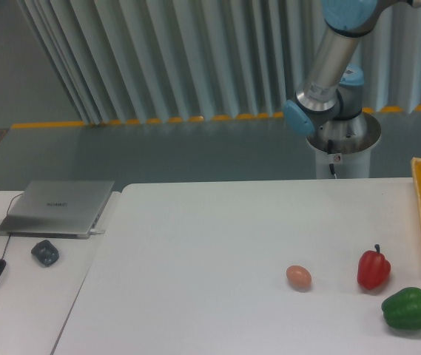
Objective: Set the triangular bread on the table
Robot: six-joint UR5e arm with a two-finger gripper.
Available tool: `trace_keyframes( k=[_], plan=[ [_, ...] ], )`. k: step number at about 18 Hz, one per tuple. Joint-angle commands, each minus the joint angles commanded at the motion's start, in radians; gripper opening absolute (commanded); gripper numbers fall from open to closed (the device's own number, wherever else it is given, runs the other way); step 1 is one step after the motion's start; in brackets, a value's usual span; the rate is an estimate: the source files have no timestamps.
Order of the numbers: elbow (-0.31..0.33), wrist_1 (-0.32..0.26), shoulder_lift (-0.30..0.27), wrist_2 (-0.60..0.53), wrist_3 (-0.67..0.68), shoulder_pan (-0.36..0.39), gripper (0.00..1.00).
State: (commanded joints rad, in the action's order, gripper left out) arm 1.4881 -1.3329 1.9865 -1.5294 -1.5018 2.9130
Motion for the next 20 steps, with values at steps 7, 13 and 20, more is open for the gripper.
trace_keyframes(
  k=[7, 13, 20],
  plan=[
    [-0.097, -0.144, -0.008, 0.011, -0.012, 0.002, 0.13],
    [-0.172, -0.247, -0.018, 0.095, -0.006, -0.008, 0.13],
    [-0.210, -0.359, -0.031, 0.109, 0.000, -0.064, 0.12]
  ],
)
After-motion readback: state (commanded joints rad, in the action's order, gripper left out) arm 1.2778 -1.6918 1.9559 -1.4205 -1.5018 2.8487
